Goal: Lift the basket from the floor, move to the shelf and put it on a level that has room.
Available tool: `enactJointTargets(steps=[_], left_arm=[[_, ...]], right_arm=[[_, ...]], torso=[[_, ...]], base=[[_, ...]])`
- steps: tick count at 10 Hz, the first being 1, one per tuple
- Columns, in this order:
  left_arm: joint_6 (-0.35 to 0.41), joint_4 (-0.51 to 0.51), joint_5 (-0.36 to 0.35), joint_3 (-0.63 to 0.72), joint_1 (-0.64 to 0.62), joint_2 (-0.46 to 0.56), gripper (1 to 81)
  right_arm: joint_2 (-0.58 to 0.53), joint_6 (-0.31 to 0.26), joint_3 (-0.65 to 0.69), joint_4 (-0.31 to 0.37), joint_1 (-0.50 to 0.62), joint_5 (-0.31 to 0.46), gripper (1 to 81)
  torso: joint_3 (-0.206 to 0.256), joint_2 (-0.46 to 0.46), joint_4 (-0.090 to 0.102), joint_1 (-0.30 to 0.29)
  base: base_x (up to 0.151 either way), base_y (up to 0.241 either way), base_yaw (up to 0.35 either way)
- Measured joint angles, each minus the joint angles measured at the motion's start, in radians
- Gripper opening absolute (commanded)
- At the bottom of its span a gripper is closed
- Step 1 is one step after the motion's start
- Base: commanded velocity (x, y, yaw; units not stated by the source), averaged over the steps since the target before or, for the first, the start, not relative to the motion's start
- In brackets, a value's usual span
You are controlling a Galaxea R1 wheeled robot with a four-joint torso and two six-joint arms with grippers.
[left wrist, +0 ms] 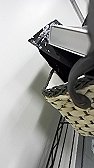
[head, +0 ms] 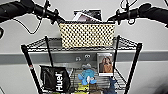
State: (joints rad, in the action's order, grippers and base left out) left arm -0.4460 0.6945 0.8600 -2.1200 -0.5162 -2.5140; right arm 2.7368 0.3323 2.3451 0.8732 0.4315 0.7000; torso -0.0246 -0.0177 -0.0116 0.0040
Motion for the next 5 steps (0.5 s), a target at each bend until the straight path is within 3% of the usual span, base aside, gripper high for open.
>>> enactJointTargets(steps=[3,4,5], left_arm=[[0.001,0.013,-0.001,0.014,0.004,0.021,1.0],[0.018,0.008,0.010,0.016,0.005,0.022,81.1],[0.019,0.007,0.031,0.021,0.011,0.032,81.1]], right_arm=[[0.001,-0.003,-0.007,0.017,-0.008,-0.013,1.0],[0.000,-0.007,-0.007,0.021,-0.008,-0.012,1.0],[-0.003,-0.008,-0.008,0.021,-0.008,-0.012,1.0]], torso=[[0.000,0.000,0.000,0.000],[0.000,0.000,0.000,0.000],[0.000,0.000,0.000,0.000]], base=[[0.000,0.000,0.000],[0.000,0.000,0.000],[0.000,0.000,0.000]])
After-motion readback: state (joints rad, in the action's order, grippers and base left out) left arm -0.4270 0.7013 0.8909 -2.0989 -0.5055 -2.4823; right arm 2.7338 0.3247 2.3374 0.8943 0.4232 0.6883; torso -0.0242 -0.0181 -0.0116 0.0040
